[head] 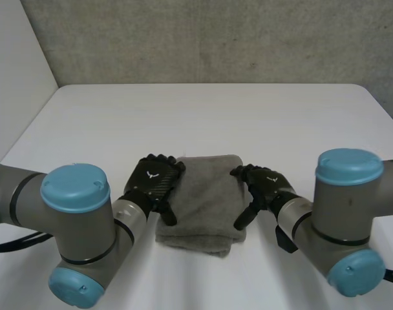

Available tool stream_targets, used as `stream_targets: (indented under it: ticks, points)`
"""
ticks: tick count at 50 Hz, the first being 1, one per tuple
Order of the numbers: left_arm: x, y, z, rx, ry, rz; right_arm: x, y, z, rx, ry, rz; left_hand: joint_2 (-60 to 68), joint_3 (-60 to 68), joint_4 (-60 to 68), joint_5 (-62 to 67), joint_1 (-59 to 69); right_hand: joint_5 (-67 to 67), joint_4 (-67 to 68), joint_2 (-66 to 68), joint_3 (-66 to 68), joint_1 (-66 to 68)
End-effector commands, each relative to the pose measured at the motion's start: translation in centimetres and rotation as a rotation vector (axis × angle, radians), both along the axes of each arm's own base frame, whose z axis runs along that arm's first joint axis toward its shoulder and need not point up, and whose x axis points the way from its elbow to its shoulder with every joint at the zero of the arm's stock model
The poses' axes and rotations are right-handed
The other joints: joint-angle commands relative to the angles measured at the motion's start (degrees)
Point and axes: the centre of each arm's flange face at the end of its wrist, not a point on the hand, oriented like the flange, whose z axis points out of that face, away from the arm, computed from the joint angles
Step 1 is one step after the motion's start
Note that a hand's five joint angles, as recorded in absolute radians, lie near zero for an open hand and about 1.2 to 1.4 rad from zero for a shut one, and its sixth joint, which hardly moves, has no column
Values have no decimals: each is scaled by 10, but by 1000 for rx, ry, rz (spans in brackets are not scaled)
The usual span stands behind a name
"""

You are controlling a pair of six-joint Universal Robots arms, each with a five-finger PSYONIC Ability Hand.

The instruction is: Fold the towel.

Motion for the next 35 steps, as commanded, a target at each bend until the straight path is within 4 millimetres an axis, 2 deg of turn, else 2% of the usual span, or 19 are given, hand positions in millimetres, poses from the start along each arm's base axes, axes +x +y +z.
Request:
stream_targets:
  ticks: [1,6,7,8,9,10,11,12,13,14,15,16,18,19,20,21,23,26,35]
  points:
    - [2,-3,-13,31,-17,15,5,2,-11,12,23,9,-18,-33,-38,-8,-25,-36,-44,-42,-30,-33]
    - [4,-7,-6,23,5,30,4,0,2,-13,8,2,-18,-33,-38,-8,-25,-36,-44,-42,-30,-33]
    - [3,-8,2,7,25,34,3,-2,17,-48,-12,-5,-18,-33,-38,-8,-25,-36,-44,-42,-30,-33]
    - [3,-8,2,7,25,34,3,-2,17,-49,-13,-5,-18,-33,-38,-8,-25,-36,-44,-42,-30,-33]
    - [3,-9,14,-11,56,38,3,-2,32,-84,-31,-5,-20,-33,-38,-10,-26,-36,-44,-42,-30,-33]
    - [3,-9,14,-11,56,38,2,-2,46,-119,-53,-7,-20,-33,-38,-10,-26,-36,-44,-42,-30,-33]
    - [2,-11,28,-30,96,45,2,-2,47,-119,-53,-7,-20,-33,-38,-10,-26,-36,-44,-42,-30,-33]
    - [1,-12,44,-55,142,47,2,-2,61,-154,-74,-7,-21,-33,-38,-11,-28,-36,-44,-42,-30,-33]
    - [1,-12,44,-55,142,47,0,-3,74,-187,-88,-11,-21,-33,-38,-11,-28,-36,-44,-42,-30,-33]
    - [0,-14,62,-78,194,52,0,-3,75,-187,-89,-11,-25,-33,-38,-15,-31,-36,-44,-42,-30,-33]
    - [0,-16,80,-105,246,55,-2,-4,89,-224,-101,-17,-25,-33,-38,-15,-31,-36,-44,-42,-30,-33]
    - [0,-16,80,-105,246,55,-2,-4,90,-225,-101,-17,-25,-33,-38,-15,-31,-36,-44,-42,-30,-33]
    - [2,-17,109,-131,310,65,-8,-9,118,-293,-95,-34,-25,-33,-38,-15,-31,-36,-44,-42,-30,-33]
    - [2,-17,109,-131,311,65,-8,-9,118,-294,-95,-34,-25,-33,-38,-15,-31,-36,-44,-42,-30,-33]
    - [7,-20,121,-134,316,79,-13,-15,129,-320,-74,-50,-26,-33,-38,-16,-33,-36,-44,-42,-30,-33]
    - [7,-20,121,-134,316,79,-19,-21,140,-345,-43,-72,-26,-33,-38,-16,-33,-36,-44,-42,-30,-33]
    - [18,-30,138,-111,310,128,-24,-27,148,-365,-8,-100,-28,-33,-38,-18,-35,-36,-44,-42,-30,-33]
    - [28,-37,150,-70,306,173,-34,-33,158,-396,82,-163,-36,-33,-38,-26,-43,-36,-44,-42,-30,-33]
    - [40,-42,168,-79,339,214,-45,-37,176,-466,142,-235,-36,-33,-38,-27,-43,-36,-44,-42,-30,-33]
